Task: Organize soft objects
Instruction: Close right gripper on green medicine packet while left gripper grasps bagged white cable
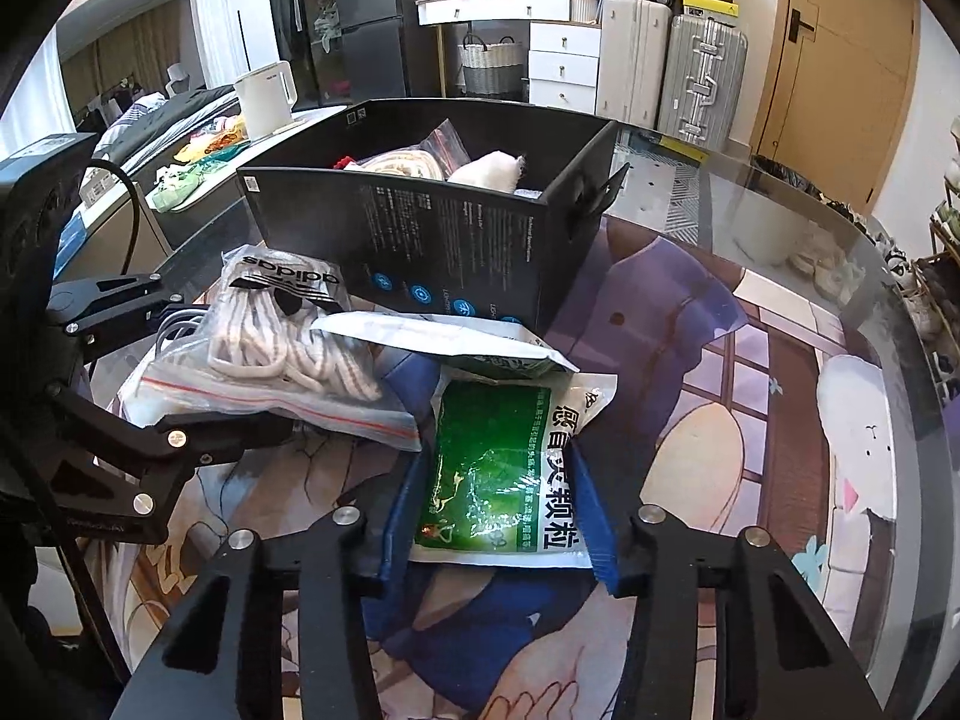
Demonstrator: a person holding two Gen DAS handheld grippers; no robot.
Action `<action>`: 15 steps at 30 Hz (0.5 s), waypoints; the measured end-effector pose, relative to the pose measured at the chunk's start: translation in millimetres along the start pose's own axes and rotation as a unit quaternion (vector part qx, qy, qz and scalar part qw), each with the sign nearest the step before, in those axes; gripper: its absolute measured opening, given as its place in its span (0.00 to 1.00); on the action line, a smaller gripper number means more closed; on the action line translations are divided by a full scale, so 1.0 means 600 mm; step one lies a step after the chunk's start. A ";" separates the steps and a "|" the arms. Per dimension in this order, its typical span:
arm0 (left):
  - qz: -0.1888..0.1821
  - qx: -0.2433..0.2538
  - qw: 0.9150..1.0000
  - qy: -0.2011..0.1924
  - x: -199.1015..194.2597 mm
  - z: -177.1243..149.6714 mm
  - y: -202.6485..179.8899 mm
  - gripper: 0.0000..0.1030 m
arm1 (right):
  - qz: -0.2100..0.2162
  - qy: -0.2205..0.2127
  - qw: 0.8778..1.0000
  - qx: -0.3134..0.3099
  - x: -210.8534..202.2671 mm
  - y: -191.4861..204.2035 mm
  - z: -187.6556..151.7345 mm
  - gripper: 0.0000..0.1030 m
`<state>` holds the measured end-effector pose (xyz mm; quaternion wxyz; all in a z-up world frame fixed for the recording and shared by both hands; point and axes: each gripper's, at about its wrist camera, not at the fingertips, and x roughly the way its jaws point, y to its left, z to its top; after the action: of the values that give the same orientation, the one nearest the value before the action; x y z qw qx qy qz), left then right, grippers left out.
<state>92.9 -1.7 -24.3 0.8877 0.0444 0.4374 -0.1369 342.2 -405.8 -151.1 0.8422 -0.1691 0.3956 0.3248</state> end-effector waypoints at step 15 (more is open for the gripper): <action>-0.008 -0.004 1.000 -0.005 -0.019 -0.011 -0.004 0.62 | 0.006 -0.009 1.000 0.007 -0.021 0.001 -0.017 0.39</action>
<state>80.5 -0.4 -19.3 0.8888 0.0366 0.4341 -0.1421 330.5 -416.1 -147.8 0.8449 -0.1579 0.3915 0.3286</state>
